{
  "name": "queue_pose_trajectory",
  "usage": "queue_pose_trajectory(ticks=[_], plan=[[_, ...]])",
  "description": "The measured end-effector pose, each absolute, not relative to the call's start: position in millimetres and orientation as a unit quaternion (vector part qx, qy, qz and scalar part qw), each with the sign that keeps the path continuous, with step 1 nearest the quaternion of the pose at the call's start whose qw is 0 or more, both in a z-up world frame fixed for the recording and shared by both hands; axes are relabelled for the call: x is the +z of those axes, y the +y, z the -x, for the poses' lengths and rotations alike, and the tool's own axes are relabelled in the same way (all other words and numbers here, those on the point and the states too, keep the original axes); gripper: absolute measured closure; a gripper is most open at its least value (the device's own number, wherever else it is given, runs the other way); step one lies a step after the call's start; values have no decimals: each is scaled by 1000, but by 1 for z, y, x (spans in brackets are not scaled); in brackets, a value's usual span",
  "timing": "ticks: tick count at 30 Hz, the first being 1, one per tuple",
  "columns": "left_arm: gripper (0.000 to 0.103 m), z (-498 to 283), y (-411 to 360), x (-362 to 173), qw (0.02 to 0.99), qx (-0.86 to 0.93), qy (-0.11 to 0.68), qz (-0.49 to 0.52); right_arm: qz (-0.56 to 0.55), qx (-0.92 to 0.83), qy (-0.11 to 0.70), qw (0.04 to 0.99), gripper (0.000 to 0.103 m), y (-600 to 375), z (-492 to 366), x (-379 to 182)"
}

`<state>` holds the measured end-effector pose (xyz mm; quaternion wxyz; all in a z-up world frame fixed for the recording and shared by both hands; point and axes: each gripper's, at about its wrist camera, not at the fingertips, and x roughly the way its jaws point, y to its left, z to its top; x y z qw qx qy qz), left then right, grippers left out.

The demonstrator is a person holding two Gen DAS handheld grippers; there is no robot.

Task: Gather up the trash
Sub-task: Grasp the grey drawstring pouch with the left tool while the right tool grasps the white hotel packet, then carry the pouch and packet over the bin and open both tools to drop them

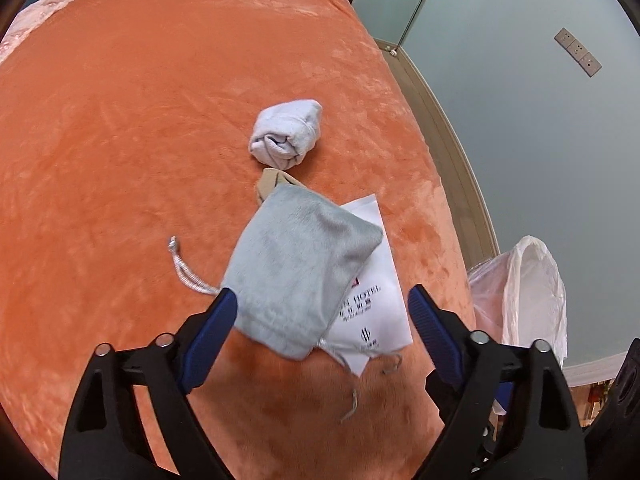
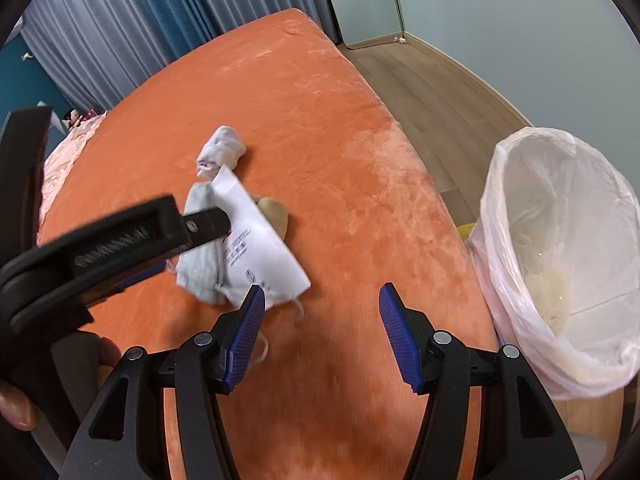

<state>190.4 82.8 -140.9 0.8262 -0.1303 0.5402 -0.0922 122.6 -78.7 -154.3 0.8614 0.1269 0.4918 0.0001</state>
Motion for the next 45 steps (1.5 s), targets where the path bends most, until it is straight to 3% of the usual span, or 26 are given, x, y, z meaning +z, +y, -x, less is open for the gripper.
queue_pose_trajectory(ticks=[7,9,15,22,26,45], plan=[[59,-205,108,-162,812,-94,552,165,-136,16,500,855,45,-75,-152,-171],[74,-205,118,-163,811,-92,551,174,-137,23,502,853,45,-72,-158,-176],[93,-196,144,-165,807,-83,551,196,-152,49,515,842,47,-56,-169,-187],[100,-184,159,-171,805,-74,554,201,-127,82,524,838,92,-34,-164,-191],[101,-174,158,-166,809,-77,549,194,-130,94,518,841,100,-30,-151,-180],[101,-109,121,-69,849,-117,491,157,-149,92,440,881,102,-60,-72,-85]])
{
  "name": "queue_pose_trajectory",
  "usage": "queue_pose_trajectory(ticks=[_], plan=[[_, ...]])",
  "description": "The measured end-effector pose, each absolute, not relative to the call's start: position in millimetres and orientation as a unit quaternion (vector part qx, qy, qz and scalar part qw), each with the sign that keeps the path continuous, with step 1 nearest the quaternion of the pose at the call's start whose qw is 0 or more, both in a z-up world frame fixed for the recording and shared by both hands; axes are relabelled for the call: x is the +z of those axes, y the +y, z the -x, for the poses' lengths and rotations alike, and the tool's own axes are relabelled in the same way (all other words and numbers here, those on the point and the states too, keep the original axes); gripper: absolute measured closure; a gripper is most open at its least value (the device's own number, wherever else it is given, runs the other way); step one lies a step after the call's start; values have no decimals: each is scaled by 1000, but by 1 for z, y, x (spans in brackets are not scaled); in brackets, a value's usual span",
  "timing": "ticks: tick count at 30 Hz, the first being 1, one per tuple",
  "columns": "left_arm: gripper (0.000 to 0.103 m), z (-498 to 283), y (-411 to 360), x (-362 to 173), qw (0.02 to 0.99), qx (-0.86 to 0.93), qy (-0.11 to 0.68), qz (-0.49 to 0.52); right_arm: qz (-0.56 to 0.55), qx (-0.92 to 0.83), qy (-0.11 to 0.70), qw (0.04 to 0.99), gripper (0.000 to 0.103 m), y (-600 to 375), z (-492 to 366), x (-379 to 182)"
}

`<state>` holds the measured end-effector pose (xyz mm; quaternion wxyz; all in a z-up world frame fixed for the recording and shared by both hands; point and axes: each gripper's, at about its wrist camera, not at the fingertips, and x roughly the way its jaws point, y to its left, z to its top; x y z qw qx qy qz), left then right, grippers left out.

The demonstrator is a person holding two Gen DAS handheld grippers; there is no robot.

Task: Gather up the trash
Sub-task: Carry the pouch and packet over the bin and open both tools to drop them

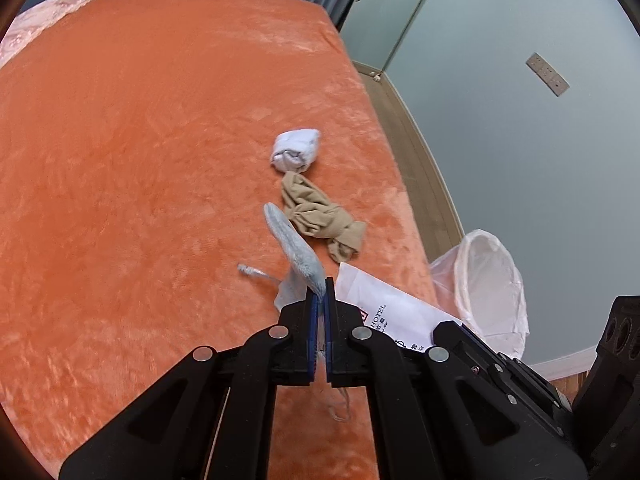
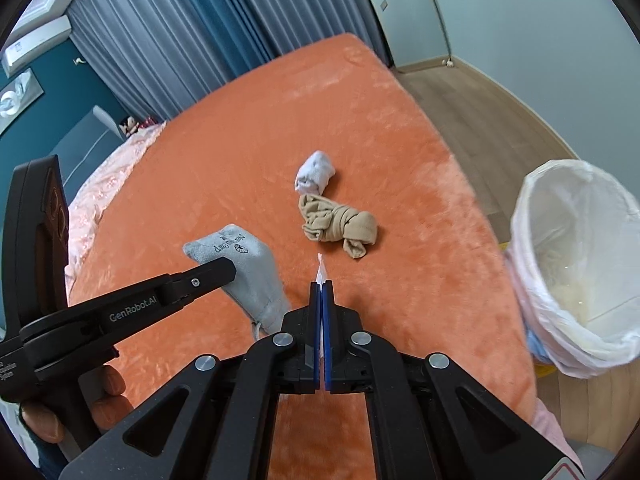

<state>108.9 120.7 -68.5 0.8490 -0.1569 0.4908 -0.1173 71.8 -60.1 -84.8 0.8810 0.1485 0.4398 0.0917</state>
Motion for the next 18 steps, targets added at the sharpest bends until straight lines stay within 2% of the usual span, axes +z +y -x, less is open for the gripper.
queue_pose_trajectory(ticks=[18], plan=[[101,-63,15,9,868,-206,443,87,-178,25,338,924,102,-164,-8,3]])
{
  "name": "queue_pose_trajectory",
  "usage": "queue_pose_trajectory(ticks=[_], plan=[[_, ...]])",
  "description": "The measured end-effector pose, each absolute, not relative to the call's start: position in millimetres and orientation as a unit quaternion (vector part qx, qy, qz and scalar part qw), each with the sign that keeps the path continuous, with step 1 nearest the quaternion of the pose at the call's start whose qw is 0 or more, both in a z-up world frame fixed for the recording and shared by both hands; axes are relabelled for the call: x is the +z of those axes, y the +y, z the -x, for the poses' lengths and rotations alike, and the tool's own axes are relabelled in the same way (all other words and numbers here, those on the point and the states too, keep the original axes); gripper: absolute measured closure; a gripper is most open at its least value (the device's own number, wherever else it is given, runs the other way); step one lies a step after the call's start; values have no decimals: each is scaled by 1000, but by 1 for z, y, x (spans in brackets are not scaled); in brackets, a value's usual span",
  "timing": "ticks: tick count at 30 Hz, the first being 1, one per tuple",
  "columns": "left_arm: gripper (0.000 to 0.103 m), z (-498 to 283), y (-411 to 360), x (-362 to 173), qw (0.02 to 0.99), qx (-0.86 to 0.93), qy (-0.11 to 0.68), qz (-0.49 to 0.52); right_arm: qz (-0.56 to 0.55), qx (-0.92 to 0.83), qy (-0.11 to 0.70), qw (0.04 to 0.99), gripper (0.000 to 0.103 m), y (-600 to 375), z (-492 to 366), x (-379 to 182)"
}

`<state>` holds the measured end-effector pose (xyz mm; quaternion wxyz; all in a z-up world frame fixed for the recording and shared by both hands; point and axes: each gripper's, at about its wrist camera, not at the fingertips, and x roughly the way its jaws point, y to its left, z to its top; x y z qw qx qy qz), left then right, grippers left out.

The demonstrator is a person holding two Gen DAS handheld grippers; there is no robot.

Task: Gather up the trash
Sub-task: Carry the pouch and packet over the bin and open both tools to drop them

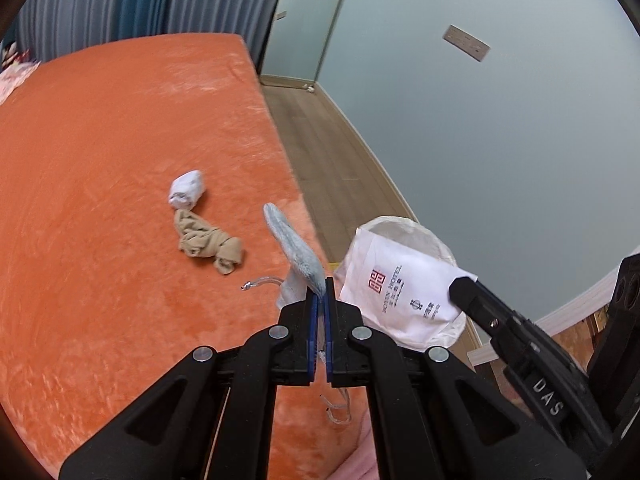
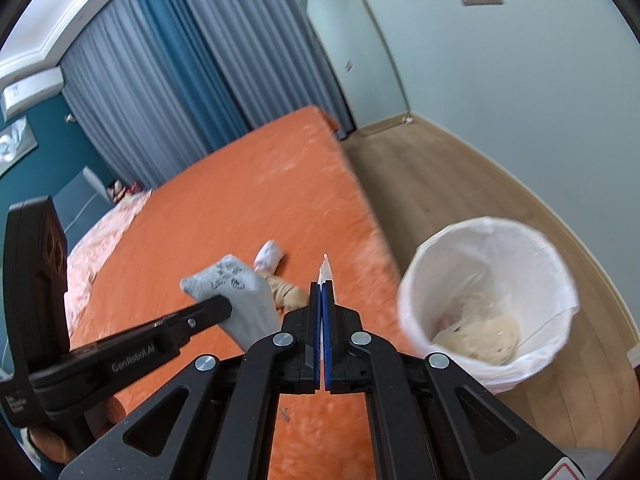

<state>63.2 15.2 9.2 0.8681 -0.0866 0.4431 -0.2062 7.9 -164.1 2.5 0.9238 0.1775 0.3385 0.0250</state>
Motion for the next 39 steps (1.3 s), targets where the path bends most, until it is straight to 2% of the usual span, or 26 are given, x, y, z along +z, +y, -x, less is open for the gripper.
queue_pose_trajectory(ticks=[11,21,39], plan=[[101,-59,-65,30,864,-260,429,39,-186,-30,296,936,102,-235,14,28],[101,-62,-128,31,856,-295,426,3,-198,-64,286,935,102,-281,24,28],[99,-87,-186,13,841,-318,437,-10,-208,-91,293,929,102,-304,12,11]])
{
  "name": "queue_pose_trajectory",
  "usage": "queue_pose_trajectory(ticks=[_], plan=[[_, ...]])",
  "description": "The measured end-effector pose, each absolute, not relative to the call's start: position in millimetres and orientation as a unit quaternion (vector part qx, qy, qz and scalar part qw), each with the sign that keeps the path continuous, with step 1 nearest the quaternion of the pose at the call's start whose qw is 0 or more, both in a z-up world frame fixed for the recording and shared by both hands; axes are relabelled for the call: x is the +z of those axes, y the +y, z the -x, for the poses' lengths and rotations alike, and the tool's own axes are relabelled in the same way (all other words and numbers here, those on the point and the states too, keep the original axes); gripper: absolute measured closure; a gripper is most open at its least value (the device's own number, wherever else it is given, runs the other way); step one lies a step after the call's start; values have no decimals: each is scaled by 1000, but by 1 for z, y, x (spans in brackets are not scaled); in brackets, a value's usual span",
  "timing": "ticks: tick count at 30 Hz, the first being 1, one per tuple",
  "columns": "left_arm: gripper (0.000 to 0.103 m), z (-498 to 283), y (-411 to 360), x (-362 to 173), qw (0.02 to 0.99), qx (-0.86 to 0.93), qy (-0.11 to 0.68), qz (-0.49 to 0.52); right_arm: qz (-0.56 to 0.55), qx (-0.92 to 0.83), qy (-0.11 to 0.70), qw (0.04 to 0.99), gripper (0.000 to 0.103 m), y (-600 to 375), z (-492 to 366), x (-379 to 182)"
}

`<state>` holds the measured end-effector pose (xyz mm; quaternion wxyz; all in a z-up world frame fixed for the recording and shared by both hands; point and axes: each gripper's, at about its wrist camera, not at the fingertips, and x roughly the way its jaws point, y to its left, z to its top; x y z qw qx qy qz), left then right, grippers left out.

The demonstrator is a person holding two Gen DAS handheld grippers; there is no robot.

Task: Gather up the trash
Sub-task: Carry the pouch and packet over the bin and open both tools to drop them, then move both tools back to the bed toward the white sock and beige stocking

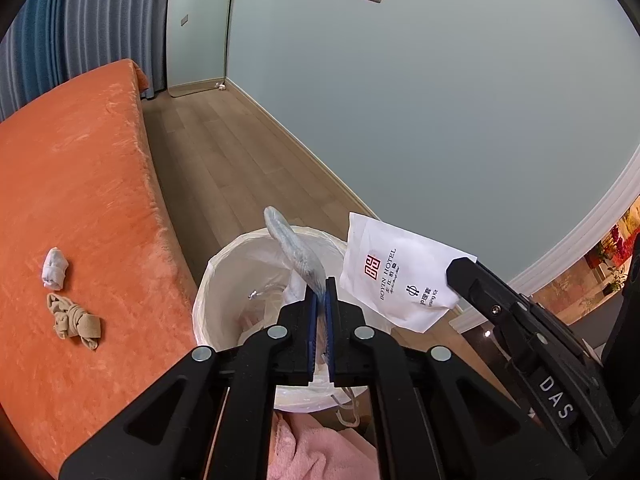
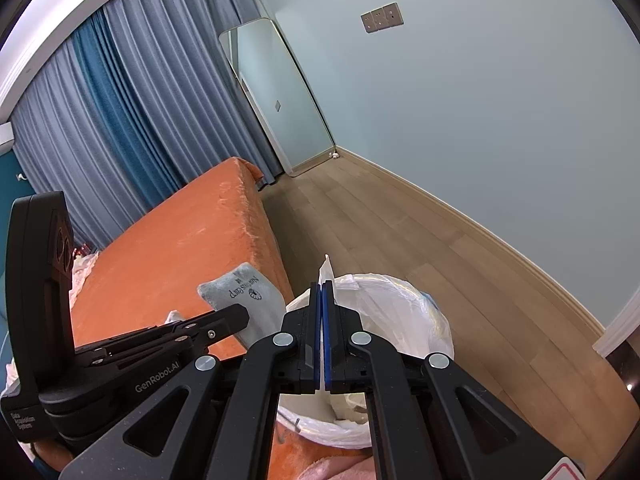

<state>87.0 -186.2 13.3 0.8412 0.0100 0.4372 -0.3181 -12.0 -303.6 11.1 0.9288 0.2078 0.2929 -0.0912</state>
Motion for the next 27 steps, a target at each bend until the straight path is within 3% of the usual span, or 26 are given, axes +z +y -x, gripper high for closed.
queue_pose_trajectory(ticks=[5,7,9,12,18,22,27], plan=[[99,-92,-188,5,838,-321,442,-5,-211,-94,295,927,102,-304,8,8],[91,-94,-187,3,836,-322,444,1,-211,-93,296,927,102,-305,11,5],[65,-97,-186,1,836,-321,446,9,-210,-93,297,927,102,-304,9,4],[52,-100,-184,2,844,-310,437,15,-209,-93,298,927,102,-307,5,4],[50,-108,-171,1,852,-293,433,22,-205,-87,304,926,102,-305,-5,2],[50,-109,-156,0,856,-279,434,31,-213,-87,311,922,92,-302,-12,-4],[45,-108,-136,-4,861,-261,436,31,-214,-85,327,916,91,-294,-16,-11]])
